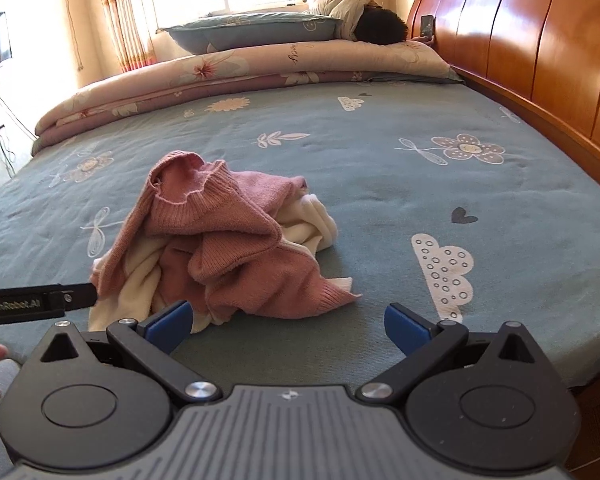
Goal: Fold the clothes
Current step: 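Move both grippers toward the crumpled pink-and-white sweater on the bed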
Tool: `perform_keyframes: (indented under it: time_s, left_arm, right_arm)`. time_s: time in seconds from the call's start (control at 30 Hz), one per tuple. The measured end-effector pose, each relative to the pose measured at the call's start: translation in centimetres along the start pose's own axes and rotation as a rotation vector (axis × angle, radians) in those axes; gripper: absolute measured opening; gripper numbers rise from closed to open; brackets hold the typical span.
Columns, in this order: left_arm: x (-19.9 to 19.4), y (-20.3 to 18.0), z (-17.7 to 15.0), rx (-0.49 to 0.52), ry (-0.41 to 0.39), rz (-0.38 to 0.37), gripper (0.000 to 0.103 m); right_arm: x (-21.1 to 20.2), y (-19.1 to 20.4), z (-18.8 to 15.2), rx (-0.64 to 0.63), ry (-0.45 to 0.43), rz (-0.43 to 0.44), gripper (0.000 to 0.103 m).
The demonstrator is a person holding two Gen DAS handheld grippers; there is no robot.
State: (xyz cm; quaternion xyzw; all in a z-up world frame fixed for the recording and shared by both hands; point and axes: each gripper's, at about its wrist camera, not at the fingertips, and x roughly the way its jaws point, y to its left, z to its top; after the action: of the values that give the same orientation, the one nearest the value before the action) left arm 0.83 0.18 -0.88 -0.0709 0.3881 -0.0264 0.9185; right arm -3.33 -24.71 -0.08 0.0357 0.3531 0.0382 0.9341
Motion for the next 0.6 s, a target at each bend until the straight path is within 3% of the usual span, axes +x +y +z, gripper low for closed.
perform_keyframes:
  time_s: [0.13,0.2,0.33,0.6]
  left_arm:
    - [0.8,0.2,0.0,-0.034,0.019,-0.036,0.102]
    - [1.1,0.4,0.0,-0.058,0.017,-0.048,0.102]
    - [1.5,0.7,0.0,-0.071,0.005,-0.058,0.102]
    - [1.5,1.0,-0.1,-0.059,-0.042,-0.015,0.102]
  right_arm:
    - [0.3,0.7,0.2,0.001,-0.013,0.019,0.103]
    - [0.4,0.0,0.6,0.04,-0.039,0.067,0.103]
    - [0.4,-0.7,0.1,0.018,-0.101,0.078,0.103]
    - [0.9,-0.7,0.0,0.0,-0.144,0.128,0.103]
